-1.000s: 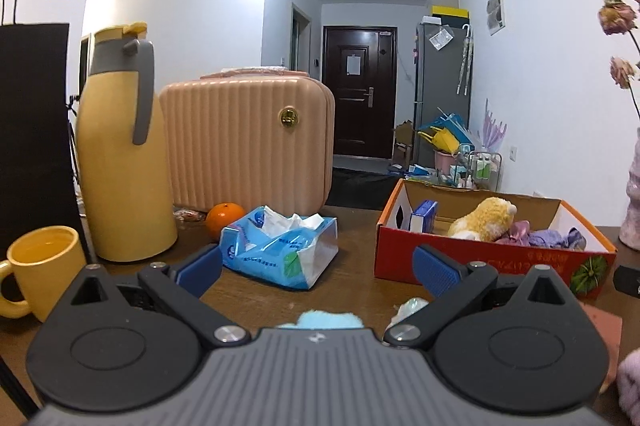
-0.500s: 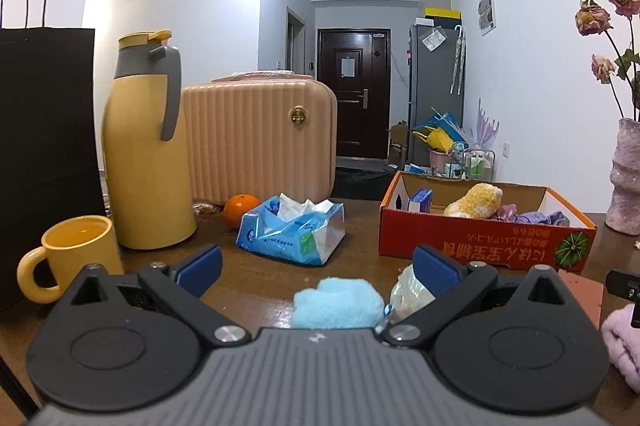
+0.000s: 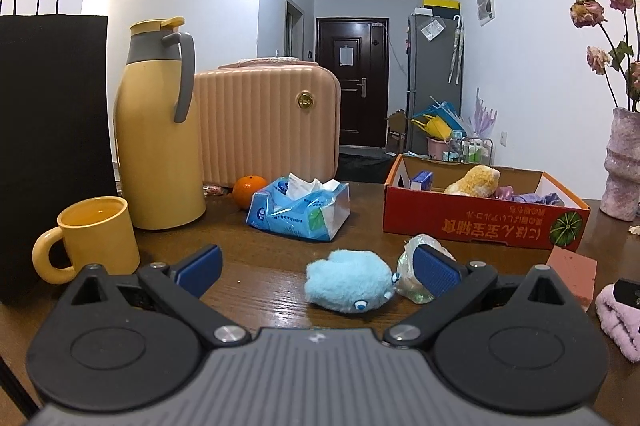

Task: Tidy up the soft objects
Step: 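Grasp the pink fuzzy towel roll with the right gripper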

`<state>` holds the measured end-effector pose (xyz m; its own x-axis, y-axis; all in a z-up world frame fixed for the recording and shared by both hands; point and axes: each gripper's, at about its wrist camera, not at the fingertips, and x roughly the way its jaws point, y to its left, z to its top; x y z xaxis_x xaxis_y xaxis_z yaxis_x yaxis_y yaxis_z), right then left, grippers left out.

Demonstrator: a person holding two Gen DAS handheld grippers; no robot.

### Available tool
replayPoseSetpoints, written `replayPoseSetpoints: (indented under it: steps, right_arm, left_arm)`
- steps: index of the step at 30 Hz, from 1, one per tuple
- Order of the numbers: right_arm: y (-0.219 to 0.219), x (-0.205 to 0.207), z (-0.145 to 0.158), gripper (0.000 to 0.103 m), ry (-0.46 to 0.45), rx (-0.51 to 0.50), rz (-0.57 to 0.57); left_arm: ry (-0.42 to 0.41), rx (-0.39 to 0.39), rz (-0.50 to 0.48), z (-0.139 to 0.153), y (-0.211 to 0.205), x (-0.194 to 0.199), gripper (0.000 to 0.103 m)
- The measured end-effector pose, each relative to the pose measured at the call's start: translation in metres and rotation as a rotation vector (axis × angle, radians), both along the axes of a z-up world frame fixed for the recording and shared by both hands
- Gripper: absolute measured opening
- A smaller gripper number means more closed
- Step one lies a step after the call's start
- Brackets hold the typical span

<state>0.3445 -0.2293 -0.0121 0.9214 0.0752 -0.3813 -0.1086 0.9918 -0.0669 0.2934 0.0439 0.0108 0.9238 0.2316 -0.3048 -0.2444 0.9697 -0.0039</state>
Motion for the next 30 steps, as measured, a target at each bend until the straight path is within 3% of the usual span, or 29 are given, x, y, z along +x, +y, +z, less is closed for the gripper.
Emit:
replayPoseSetpoints:
  steps: [9, 16, 20, 24, 26, 27, 30]
  right_arm:
    - [0.003, 0.015, -0.01, 0.103, 0.067, -0.017, 0.014]
    - [-0.01, 0.037, -0.023, 0.103, 0.161, -0.044, -0.085]
    - [-0.022, 0.05, -0.033, 0.101, 0.227, -0.021, -0.087]
    - [-0.027, 0.059, -0.043, 0.084, 0.291, 0.008, -0.065]
    - [-0.031, 0.058, -0.043, 0.069, 0.295, 0.044, -0.046]
    - [-0.03, 0.057, -0.042, 0.054, 0.289, 0.042, -0.047]
    - [-0.031, 0.055, -0.04, 0.046, 0.278, 0.058, -0.036]
  left_arm:
    - [0.034, -0.029, 0.004, -0.003, 0.005, 0.006, 0.103]
    - [0.058, -0.035, -0.001, -0.005, 0.006, 0.009, 0.103]
    - [0.072, -0.04, -0.003, -0.007, 0.006, 0.011, 0.103]
    - [0.09, -0.049, -0.004, -0.009, 0.008, 0.014, 0.103]
    - [0.098, -0.049, -0.004, -0.011, 0.008, 0.015, 0.103]
    - [0.102, -0.049, -0.004, -0.012, 0.007, 0.016, 0.103]
    - [0.113, -0.049, -0.007, -0.014, 0.007, 0.018, 0.103]
